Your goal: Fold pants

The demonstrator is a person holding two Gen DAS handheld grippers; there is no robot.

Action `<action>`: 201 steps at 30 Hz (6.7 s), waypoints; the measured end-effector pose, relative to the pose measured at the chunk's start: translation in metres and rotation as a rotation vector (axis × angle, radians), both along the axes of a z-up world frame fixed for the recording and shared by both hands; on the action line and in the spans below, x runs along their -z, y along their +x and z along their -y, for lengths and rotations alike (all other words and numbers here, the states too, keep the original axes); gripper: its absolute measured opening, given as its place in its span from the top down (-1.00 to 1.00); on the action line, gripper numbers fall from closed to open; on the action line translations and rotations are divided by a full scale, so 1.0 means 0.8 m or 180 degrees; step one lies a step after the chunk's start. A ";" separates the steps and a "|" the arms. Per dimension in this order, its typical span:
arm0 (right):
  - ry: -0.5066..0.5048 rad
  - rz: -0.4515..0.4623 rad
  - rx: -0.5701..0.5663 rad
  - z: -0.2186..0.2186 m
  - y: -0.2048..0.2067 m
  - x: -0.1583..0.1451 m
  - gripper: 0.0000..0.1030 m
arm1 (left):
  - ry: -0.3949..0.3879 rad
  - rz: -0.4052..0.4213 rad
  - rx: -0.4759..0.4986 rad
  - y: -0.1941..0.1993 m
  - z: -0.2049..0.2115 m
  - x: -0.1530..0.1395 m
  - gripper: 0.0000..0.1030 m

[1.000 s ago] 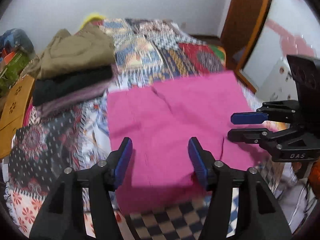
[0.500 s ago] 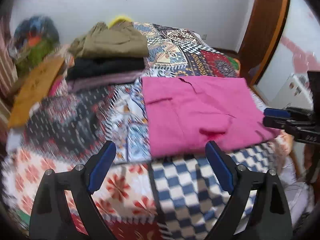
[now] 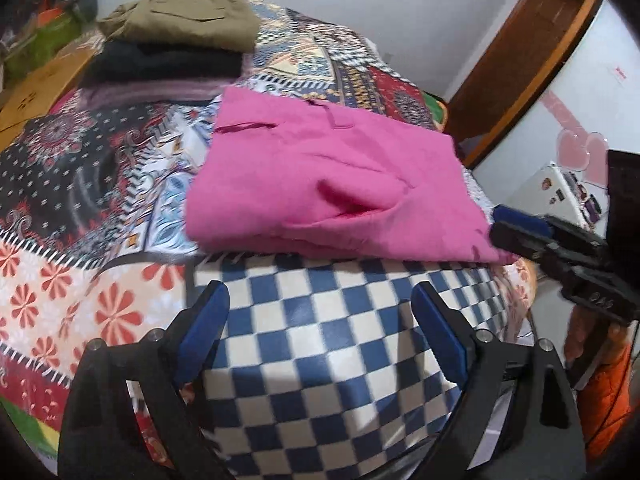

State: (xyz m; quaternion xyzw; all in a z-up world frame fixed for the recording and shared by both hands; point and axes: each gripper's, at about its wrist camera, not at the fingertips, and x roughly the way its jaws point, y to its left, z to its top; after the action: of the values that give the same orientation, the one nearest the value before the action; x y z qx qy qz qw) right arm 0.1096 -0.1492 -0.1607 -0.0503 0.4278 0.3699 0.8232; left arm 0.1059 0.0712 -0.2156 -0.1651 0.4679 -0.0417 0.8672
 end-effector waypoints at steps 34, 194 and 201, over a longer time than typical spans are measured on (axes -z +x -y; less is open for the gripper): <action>-0.0062 -0.0242 -0.0135 -0.004 0.011 0.041 0.13 | -0.0592 -0.0234 -0.0638 0.054 -0.039 0.012 -0.80; 0.0278 -0.0701 -0.0083 0.008 0.008 0.050 0.00 | 0.0225 0.0603 0.1159 0.077 0.142 -0.116 0.56; 0.0274 -0.0651 0.0101 0.038 0.005 0.025 0.00 | 0.0143 0.0409 0.1182 0.087 0.146 -0.099 0.56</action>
State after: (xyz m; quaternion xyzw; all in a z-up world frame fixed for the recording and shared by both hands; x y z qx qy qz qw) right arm 0.1139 -0.1795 -0.1807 0.0299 0.4941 0.3780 0.7824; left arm 0.1755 -0.0459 -0.1367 -0.0536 0.4349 -0.2010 0.8761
